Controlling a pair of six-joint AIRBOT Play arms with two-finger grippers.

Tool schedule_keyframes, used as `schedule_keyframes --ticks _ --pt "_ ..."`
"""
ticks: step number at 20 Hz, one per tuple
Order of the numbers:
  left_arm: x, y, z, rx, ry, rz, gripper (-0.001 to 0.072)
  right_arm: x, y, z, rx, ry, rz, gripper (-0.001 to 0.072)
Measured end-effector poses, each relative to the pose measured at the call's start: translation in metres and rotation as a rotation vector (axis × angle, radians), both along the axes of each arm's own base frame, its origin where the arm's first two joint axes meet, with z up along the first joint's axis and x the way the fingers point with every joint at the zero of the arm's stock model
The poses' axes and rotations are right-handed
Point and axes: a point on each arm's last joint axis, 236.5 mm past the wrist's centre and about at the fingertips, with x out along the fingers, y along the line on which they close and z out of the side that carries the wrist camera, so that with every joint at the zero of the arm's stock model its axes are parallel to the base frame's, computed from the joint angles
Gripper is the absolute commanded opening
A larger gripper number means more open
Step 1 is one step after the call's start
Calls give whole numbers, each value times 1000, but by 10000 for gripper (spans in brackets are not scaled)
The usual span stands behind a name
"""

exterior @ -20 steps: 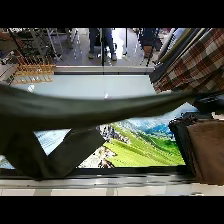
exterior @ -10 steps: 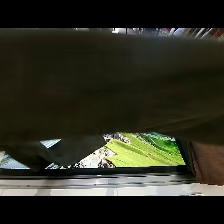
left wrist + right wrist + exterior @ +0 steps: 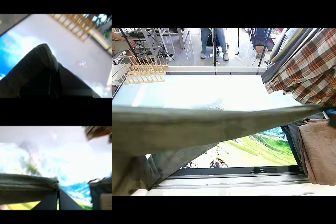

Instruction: Fold the clothes and pants, and hang the long-sleeved shirts on hangers.

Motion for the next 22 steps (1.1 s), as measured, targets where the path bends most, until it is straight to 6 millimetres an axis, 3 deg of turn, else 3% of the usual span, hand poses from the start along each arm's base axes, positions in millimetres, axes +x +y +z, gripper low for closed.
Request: schedule_keyframes --ticks 3,5,7,11,13,14,15,16,19,22 --pt "27 0 -53 -33 110 -61 21 22 7 -56 52 94 2 18" --pt "51 9 -80 -57 124 -49 20 53 7 -90 77 132 -29 18" --pt "80 23 -105 -94 101 5 19 97 0 -122 97 142 -81 18" --pt "141 36 -155 -203 9 96 34 206 -13 -196 131 178 -174 22" --pt "168 39 -181 -242 -31 139 327 261 -11 -227 149 186 -185 26" --pt "179 42 -191 -250 -53 166 519 284 -9 -236 151 176 -186 146" --pt "186 40 -200 -265 -60 176 584 304 -6 -243 163 167 -185 444" --pt "191 39 -207 -278 -66 185 584 318 -1 -245 180 160 -184 526" --pt "188 43 -213 -267 -52 171 580 328 8 -247 224 211 -154 491" --pt "148 57 -212 -150 83 114 579 295 17 -259 244 381 -76 466"
